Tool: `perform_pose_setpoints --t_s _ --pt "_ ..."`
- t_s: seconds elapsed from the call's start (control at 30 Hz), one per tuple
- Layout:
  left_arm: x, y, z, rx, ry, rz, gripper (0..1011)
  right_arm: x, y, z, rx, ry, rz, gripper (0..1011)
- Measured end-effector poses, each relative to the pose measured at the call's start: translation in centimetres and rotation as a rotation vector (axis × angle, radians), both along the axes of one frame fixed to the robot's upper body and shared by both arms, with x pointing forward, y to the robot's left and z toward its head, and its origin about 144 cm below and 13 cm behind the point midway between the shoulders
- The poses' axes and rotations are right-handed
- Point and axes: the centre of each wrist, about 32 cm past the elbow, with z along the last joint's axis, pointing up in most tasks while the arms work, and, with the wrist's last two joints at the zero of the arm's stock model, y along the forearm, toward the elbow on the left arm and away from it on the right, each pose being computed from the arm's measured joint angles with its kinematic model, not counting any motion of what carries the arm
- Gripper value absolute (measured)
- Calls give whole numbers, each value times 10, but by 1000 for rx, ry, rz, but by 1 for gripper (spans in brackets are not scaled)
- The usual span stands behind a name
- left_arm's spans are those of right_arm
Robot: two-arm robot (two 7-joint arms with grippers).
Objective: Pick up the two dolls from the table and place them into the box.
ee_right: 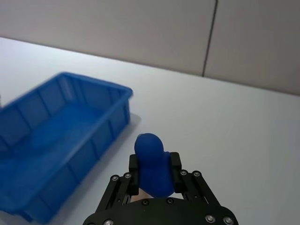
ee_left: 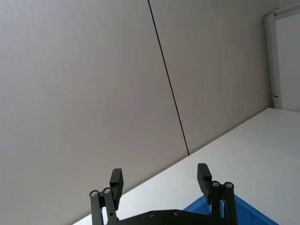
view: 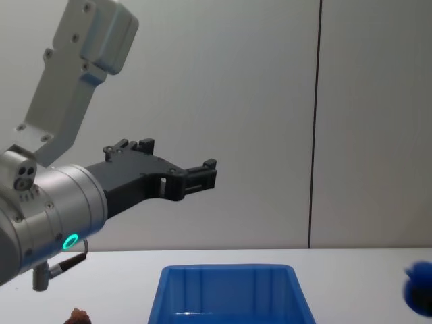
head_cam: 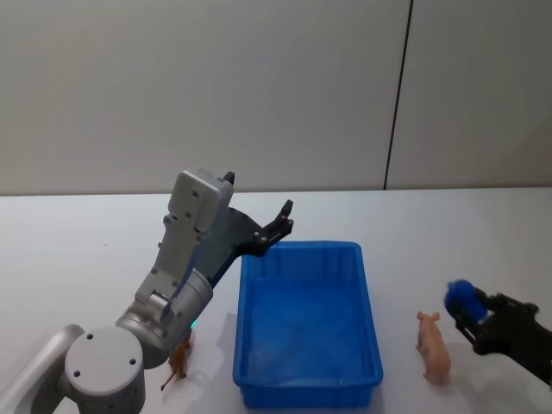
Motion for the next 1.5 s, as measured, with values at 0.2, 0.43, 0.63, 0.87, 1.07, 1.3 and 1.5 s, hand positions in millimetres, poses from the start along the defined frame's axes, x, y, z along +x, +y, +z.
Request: perform_pose_setpoints --t_s 0.2,0.43,0.63,0.87,1.07,1.3,1.5 --pt "0 0 0 0 0 0 1001 7 13 11 20 -38 65 348" --pt "0 0 0 0 0 0 1001 17 38 20 32 -66 173 306" --pt "0 0 0 0 0 0 1001 24 61 21 31 -55 244 267" --pt "0 0 0 0 0 0 1001 32 86 18 22 -29 307 327" --pt "0 0 0 0 0 0 1001 38 100 16 10 -15 332 508" --pt "0 0 0 0 0 0 1001 44 106 16 4 -12 327 754" --pt "0 0 0 0 0 0 1001 46 104 16 6 -14 300 919"
